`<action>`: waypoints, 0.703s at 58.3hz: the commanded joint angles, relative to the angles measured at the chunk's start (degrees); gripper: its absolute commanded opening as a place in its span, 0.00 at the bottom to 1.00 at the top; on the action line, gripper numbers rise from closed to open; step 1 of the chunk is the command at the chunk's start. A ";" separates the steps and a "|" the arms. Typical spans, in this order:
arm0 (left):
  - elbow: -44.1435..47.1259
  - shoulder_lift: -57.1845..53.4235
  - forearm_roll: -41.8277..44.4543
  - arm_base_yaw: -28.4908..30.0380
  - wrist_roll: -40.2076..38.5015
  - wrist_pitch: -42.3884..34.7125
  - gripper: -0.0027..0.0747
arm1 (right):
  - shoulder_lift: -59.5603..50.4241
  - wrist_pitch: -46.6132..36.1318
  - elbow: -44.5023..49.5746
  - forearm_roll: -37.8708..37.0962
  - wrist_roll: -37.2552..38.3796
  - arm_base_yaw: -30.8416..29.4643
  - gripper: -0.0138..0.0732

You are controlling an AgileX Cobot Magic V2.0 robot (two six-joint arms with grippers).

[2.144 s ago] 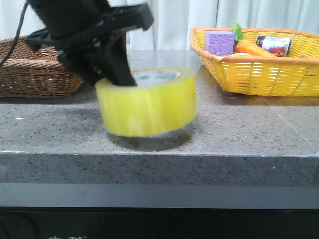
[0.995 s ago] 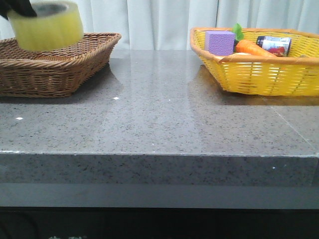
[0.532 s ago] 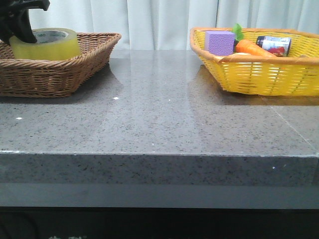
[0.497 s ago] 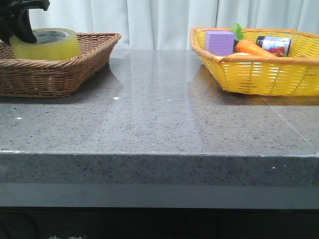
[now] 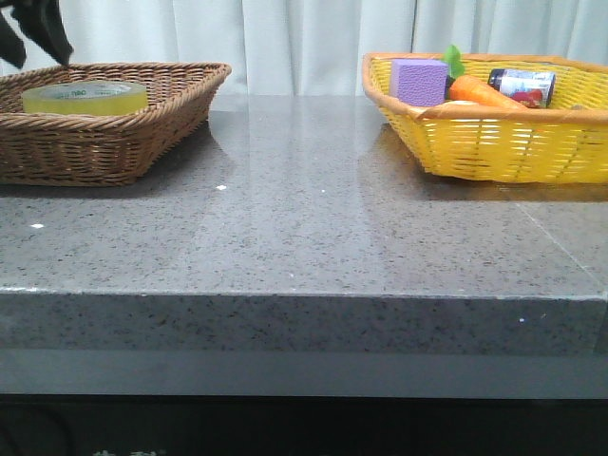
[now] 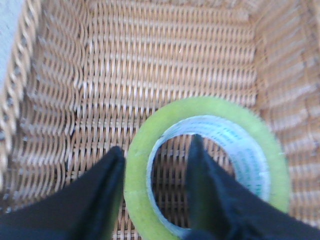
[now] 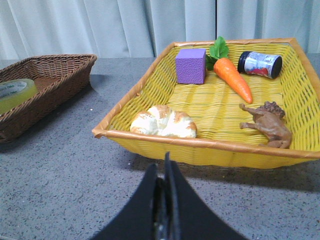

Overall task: Transfer tape with both arms
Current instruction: 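Lower the tape into the brown basket and open the left gripper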

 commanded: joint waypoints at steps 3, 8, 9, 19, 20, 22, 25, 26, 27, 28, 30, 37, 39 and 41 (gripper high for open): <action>-2.01 -5.37 -0.62 -0.03 -0.24 -3.91 0.18 | 0.41 -4.99 -1.41 -0.27 -0.02 -0.33 0.08; -1.35 -6.87 -0.62 -0.03 -0.10 -5.63 0.05 | 0.41 -4.99 -1.41 -0.27 -0.02 -0.33 0.08; -0.86 -7.28 -0.62 -0.03 0.00 -6.29 0.02 | 0.41 -4.99 -1.41 -0.27 -0.02 -0.33 0.08; 5.09 -12.92 -0.62 -0.03 -0.01 -13.13 0.01 | 0.41 -4.99 -1.41 -0.27 -0.02 -0.33 0.08; 6.22 -13.91 -0.62 -0.03 -0.01 -14.00 0.01 | 0.41 -4.99 -1.41 -0.27 -0.02 -0.33 0.08; 8.27 -15.72 -0.62 -0.03 -0.01 -15.29 0.01 | 0.41 -4.99 -1.41 -0.27 -0.02 -0.33 0.08; 11.47 -18.47 -0.62 -0.03 -0.01 -17.27 0.01 | 0.41 -4.99 -1.41 -0.27 -0.02 -0.33 0.08; 12.94 -19.73 -0.62 -0.03 -0.01 -17.78 0.01 | 0.41 -4.99 -1.41 -0.27 -0.02 -0.33 0.08; 14.47 -20.59 -0.62 -0.03 -0.01 -18.55 0.01 | 0.41 -4.99 -1.41 -0.27 -0.02 -0.33 0.08; 15.50 -21.89 -0.62 -0.03 -0.01 -19.25 0.01 | 0.41 -4.99 -1.41 -0.27 -0.02 -0.33 0.08; 18.12 -24.10 -0.62 -0.03 -0.01 -20.46 0.01 | 0.41 -4.99 -1.41 -0.27 -0.02 -0.33 0.08; 27.23 -31.95 -0.62 -0.03 -0.01 -23.76 0.01 | 0.41 -4.99 -1.41 -0.27 -0.02 -0.33 0.08; 29.90 -34.23 -0.62 -0.03 -0.01 -24.63 0.01 | 0.41 -4.99 -1.41 -0.27 -0.02 -0.33 0.08; 32.45 -36.56 -0.62 -0.03 -0.01 -25.17 0.01 | 0.41 -4.99 -1.41 -0.27 -0.02 -0.33 0.08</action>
